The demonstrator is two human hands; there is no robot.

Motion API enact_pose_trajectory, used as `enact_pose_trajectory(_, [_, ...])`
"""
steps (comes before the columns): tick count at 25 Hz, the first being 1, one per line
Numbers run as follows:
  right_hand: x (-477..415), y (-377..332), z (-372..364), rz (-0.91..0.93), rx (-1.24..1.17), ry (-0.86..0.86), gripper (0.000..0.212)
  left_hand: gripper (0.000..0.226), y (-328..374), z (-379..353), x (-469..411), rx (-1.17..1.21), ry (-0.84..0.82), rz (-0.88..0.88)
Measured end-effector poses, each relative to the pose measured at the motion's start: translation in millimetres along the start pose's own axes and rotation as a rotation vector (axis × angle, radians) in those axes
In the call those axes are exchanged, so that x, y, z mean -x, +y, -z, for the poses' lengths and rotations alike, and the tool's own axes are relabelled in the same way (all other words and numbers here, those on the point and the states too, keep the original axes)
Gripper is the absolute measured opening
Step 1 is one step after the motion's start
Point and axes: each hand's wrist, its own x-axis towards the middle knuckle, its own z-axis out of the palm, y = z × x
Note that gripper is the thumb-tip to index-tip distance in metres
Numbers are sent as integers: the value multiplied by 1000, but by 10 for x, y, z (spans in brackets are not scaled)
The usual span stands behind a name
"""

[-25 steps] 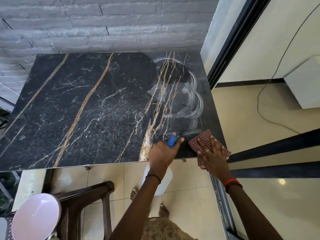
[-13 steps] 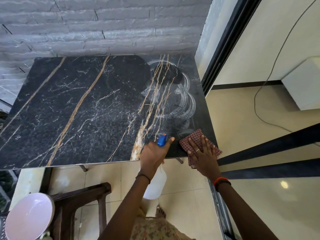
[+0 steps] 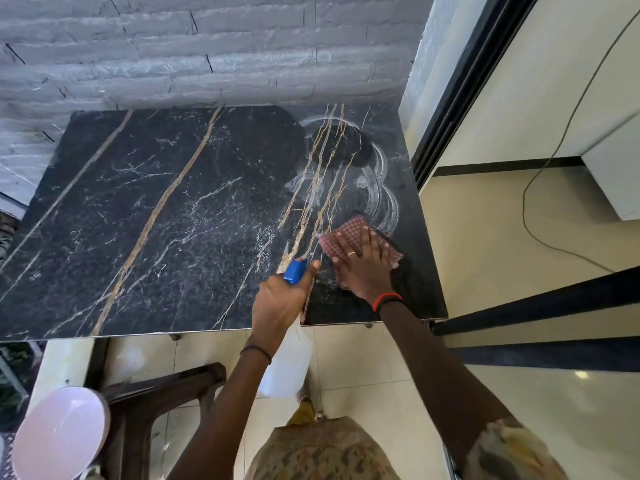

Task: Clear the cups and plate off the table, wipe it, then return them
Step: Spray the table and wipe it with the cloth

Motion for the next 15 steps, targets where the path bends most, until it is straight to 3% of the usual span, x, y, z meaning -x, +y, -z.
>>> enact_pose_trajectory(4, [270, -497, -302, 186, -4, 19, 53, 58, 78, 59, -202, -5, 39, 12])
enact_pose_trajectory(7, [668, -301, -398, 223, -26, 45, 52, 68, 174, 78, -337, 37, 22, -5])
enact_pose_trajectory(11, [989, 485, -271, 113, 121, 32, 55, 62, 231, 102, -434, 68, -21, -29])
enact_pose_trajectory(13, [840, 759, -109, 57, 155, 2, 64, 59, 237, 100, -498, 85, -33, -45])
enact_pose_trajectory(15, [511, 790, 3, -23, 106, -19, 59, 59, 223, 105, -584, 110, -49, -47])
